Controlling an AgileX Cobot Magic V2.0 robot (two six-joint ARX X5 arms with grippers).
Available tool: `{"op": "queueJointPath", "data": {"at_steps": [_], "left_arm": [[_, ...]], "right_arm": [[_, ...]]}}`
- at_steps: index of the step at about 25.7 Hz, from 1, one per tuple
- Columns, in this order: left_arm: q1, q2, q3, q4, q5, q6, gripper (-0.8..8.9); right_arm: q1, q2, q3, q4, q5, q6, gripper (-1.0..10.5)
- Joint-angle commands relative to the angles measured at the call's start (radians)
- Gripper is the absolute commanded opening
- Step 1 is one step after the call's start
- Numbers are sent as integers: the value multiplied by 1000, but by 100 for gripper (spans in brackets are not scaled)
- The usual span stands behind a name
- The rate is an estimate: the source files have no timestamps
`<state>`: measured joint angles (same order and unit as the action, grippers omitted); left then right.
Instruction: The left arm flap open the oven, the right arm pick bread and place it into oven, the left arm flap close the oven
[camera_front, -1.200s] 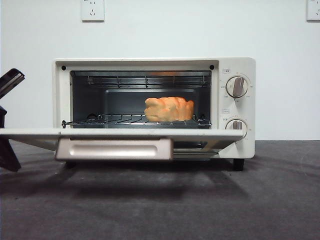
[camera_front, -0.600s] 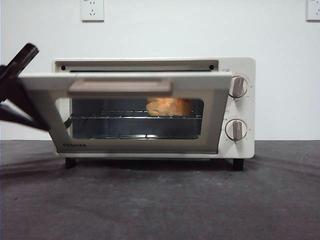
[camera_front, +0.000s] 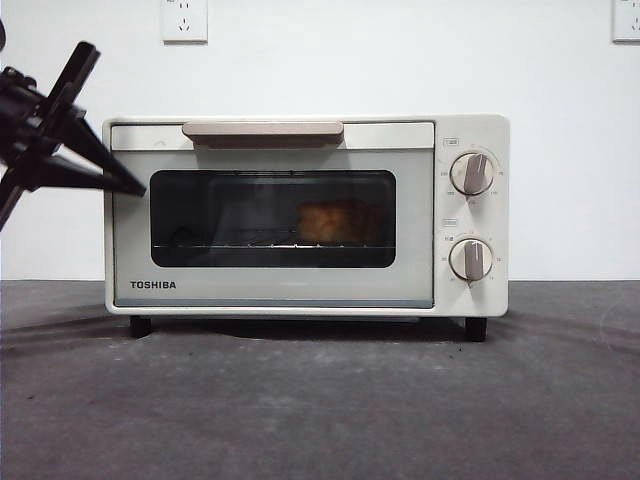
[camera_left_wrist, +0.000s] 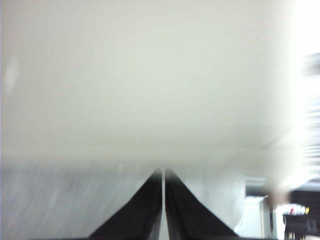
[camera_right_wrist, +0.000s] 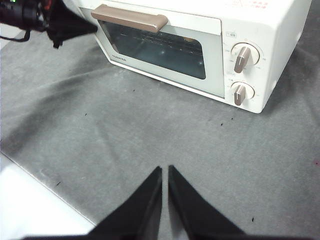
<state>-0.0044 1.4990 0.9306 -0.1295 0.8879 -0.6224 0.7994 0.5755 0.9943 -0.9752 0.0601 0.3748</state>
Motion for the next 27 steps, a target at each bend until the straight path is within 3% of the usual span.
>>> {"op": "queueJointPath", "data": {"at_steps": [1,6,15,19,27], "left_arm": [[-3,2,18,63,3,-71,16],[-10,-63,18,51,3,0,16],[-41,-383,18,-145,-17,220,16],[-66,-555,18,-325,-119,348,16],[-76,-839,18,-556,-342,435,16]], "right_arm": [[10,4,16,11,5,10,18],[10,4,16,11,25,6,18],[10,4,16,18,27,-37,18],[10,4,16,51,27,-51,18],[10,3,16,61,27,-54,18]]}}
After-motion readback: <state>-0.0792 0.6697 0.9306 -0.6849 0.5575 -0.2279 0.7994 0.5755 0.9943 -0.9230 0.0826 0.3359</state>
